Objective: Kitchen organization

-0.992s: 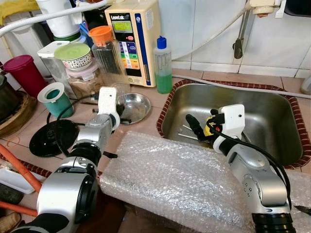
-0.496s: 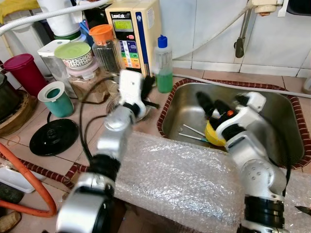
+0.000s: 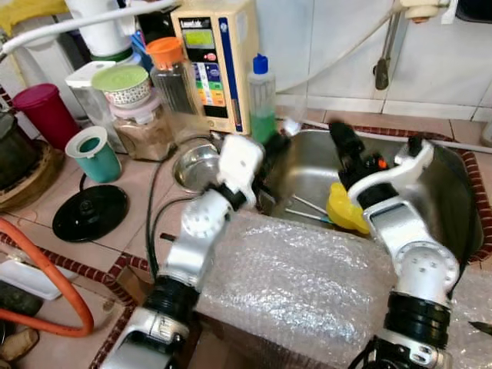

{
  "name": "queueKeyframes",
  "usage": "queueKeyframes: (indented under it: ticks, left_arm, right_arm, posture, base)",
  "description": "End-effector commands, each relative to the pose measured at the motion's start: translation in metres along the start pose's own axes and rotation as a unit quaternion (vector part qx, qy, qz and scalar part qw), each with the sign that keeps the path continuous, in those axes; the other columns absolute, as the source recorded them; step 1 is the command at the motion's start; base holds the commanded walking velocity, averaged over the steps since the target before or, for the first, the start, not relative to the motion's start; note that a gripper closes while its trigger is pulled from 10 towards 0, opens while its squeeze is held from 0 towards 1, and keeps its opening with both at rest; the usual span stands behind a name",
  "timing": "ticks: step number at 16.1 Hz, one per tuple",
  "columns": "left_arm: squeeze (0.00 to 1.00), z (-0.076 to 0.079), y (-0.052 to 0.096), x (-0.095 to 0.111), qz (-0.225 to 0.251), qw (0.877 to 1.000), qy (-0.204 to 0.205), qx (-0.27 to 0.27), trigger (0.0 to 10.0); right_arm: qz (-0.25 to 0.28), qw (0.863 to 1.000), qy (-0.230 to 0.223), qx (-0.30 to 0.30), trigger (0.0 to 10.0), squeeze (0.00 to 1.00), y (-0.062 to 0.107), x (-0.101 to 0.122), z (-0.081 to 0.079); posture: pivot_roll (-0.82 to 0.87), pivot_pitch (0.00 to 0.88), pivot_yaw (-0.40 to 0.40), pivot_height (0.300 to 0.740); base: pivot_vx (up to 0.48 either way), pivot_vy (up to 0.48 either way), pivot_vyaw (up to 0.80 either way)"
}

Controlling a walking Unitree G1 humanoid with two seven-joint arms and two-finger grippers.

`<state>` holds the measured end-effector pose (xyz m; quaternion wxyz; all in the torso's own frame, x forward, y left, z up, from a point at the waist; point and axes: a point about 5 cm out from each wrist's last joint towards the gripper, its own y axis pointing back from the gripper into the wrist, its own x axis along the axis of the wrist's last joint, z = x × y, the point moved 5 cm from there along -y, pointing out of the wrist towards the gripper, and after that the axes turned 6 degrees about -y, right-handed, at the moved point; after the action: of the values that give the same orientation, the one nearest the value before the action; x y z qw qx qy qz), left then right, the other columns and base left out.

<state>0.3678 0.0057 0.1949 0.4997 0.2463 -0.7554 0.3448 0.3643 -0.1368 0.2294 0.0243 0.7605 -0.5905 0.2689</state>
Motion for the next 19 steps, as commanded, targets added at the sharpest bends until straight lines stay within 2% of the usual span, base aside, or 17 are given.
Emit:
queueKeyframes:
  ticks: [1,2,4,7,9,10,11,12,14,19]
  left_arm:
    - [0.00,-0.002,0.000,0.008,0.013,1.000,-0.018,-0.006,0.0]
    - [0.00,0.001,-0.001,0.013,0.020,0.999,-0.026,-0.012,0.0]
    - [0.00,0.003,-0.001,0.015,0.024,0.999,-0.026,-0.019,0.0]
    - [0.00,0.016,-0.001,0.022,0.036,0.998,-0.010,-0.048,0.0]
    - [0.00,0.025,0.000,0.025,0.039,0.996,-0.006,-0.076,0.0]
    - [0.00,0.028,0.001,0.024,0.039,0.996,-0.009,-0.085,0.0]
    - [0.00,0.027,0.002,0.025,0.040,0.996,-0.007,-0.085,0.0]
    - [0.00,0.027,0.002,0.026,0.041,0.996,-0.006,-0.085,0.0]
    - [0.00,0.027,0.004,0.027,0.040,0.995,-0.005,-0.088,0.0]
    - [0.00,0.023,0.006,0.025,0.035,0.996,-0.011,-0.081,0.0]
  right_arm:
    - [-0.019,0.999,-0.007,0.036,10.0,0.00,0.002,-0.007,-0.014]
    - [-0.037,0.997,-0.012,0.068,10.0,0.00,0.007,-0.011,-0.025]
    - [-0.047,0.995,-0.013,0.086,10.0,0.00,0.008,-0.013,-0.032]
    - [-0.061,0.995,0.015,0.075,10.0,0.00,0.006,-0.018,-0.028]
    - [-0.070,0.994,0.063,0.053,10.0,0.00,0.002,-0.020,-0.019]
    - [-0.075,0.990,0.111,0.046,10.0,0.00,-0.002,-0.021,-0.016]
    - [-0.058,0.987,0.149,0.028,6.9,0.00,-0.009,-0.016,-0.011]
    - [-0.047,0.987,0.154,0.029,0.0,0.00,-0.011,-0.012,-0.011]
    - [-0.011,0.988,0.155,0.023,0.0,0.00,-0.018,0.001,-0.012]
    - [-0.005,0.985,0.173,0.004,0.0,0.00,-0.013,-0.001,-0.004]
  posture:
    - [0.01,0.000,0.119,0.740]
    - [0.00,0.000,0.121,0.740]
    - [0.00,0.000,0.122,0.740]
    - [0.00,0.000,0.125,0.740]
    - [0.01,0.000,0.124,0.740]
    - [0.01,0.000,0.127,0.740]
    - [0.01,0.000,0.131,0.740]
    - [0.01,0.000,0.131,0.740]
    - [0.02,0.000,0.135,0.740]
    - [0.01,0.000,0.141,0.740]
  base:
    - [0.000,0.000,0.00]
    - [0.000,0.000,0.00]
    - [0.000,0.000,0.00]
    - [0.000,0.000,0.00]
    - [0.000,0.000,0.00]
    - [0.000,0.000,0.00]
    - [0.000,0.000,0.00]
    - [0.000,0.000,0.00]
    - [0.000,0.000,0.00]
    - [0.000,0.000,0.00]
